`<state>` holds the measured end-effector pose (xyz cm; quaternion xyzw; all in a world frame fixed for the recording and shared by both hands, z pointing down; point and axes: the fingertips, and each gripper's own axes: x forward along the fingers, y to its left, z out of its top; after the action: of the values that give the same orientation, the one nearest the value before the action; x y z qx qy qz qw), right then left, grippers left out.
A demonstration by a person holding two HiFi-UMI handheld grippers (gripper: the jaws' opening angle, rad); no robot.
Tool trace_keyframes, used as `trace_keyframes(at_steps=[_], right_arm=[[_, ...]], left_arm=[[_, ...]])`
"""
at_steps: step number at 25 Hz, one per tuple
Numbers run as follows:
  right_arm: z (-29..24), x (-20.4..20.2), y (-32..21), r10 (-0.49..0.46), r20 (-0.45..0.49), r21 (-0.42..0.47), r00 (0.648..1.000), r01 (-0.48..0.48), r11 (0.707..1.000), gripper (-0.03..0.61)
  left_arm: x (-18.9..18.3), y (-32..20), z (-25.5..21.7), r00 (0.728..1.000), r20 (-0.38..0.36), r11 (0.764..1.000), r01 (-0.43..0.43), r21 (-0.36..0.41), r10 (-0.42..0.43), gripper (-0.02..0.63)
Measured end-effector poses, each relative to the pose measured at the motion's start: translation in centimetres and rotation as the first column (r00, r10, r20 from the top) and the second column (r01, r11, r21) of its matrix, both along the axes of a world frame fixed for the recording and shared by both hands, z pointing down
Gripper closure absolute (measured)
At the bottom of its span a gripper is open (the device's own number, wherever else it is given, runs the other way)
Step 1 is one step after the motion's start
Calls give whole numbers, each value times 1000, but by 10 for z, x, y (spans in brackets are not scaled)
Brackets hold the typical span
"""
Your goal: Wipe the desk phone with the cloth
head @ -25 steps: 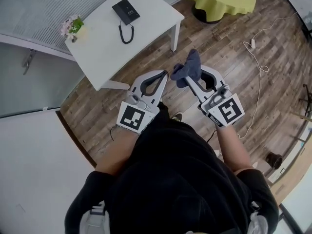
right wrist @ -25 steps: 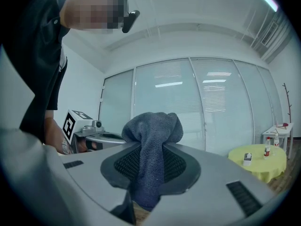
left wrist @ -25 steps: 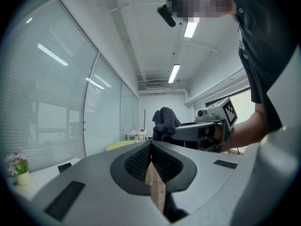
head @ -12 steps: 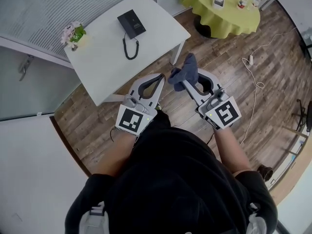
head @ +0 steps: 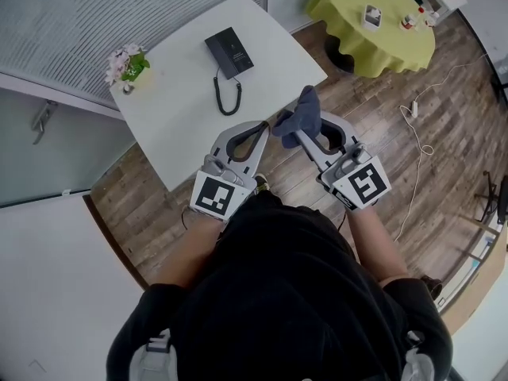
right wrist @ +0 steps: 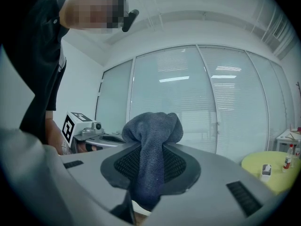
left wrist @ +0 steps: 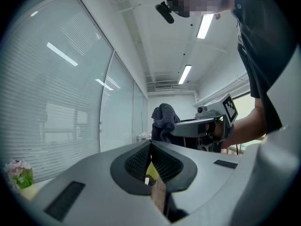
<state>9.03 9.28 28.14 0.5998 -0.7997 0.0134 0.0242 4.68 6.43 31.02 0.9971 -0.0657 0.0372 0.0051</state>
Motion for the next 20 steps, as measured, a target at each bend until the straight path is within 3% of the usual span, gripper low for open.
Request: trace_keyframes(at_steps=[5,20], right_arm=[[4,-9,-27,-34,0,-8,999,34,999,466],[15,-6,-104,-210,14,3,978,210,978,466]], left_arm=[[-6,-23,0,1000,-11,1000,19,12,-19,604],[-16,-99,9,974,14,974,228,18,-228,604]])
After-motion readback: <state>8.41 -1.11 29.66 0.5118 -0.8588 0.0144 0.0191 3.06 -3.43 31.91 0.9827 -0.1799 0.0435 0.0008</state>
